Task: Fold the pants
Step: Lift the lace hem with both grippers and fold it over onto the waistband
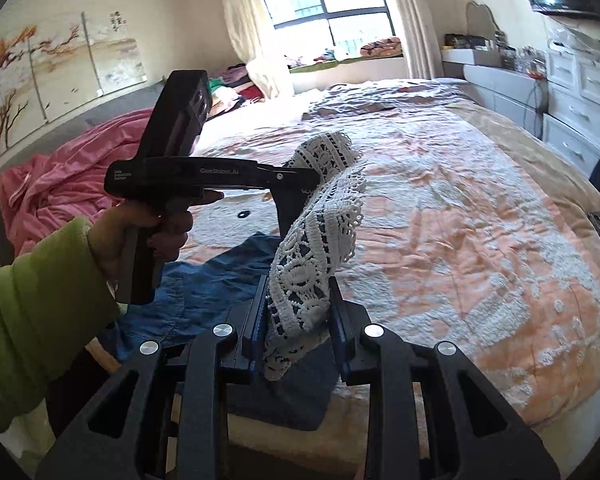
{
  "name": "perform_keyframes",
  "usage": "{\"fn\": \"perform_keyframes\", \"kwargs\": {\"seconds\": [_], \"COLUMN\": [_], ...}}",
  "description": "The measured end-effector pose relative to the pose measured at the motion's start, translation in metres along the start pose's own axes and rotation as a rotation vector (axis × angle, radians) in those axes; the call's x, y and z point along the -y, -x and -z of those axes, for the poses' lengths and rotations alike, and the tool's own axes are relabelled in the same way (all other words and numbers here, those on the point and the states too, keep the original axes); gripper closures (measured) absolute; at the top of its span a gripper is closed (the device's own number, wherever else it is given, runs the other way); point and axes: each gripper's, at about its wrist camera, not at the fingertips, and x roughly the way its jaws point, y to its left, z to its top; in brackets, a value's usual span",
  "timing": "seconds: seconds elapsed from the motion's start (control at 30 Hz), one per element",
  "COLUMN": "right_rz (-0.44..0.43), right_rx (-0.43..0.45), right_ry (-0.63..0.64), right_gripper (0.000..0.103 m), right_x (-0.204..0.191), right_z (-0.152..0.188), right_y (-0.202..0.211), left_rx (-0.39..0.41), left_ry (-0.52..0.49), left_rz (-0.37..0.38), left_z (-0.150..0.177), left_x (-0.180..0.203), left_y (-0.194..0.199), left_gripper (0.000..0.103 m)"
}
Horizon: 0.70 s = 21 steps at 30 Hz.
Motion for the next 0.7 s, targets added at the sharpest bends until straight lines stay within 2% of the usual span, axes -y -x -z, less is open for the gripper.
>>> {"fn": "perform_keyframes", "kwargs": {"seconds": [0.2,0.37,0.5,0.63,0.7], "right_rz": [-0.07,-0.09,-0.094,-0.104,-0.112], "right_rx": [-0.074,-0.149,-0.194,-0.228,-0.232], "right_ry": [0.118,0.2,0.278,0.315,0.323], "right_gripper": [0.077,0.077,0.077,0.077,0.077], "right_x": [-0.043,-0.07,-0.088,-0.097,-0.101], "right_z": [0.009,0.029,0.043,0.055,0.06], "right_y": [-0.033,-0.054,-0.064,-0.073,-0.075], "left_rx": [-0.033,-0.081,-0.097,-0.067,-0.061], "left_ry": [0.069,0.117,0.178,0.207,0.239], "left_rz": [-0.064,-0.084,-0.083,-0.074,-0.062], "left_z": [0.032,0.05,0.058,0.066,0.069], "left_x": [-0.028,-0.041,-0.049,-0.052,-0.055], "left_y": [0.022,0.029,0.039,0.061,0.066], "left_gripper": [0.091,0.088,0.08,0.061,0.058]}}
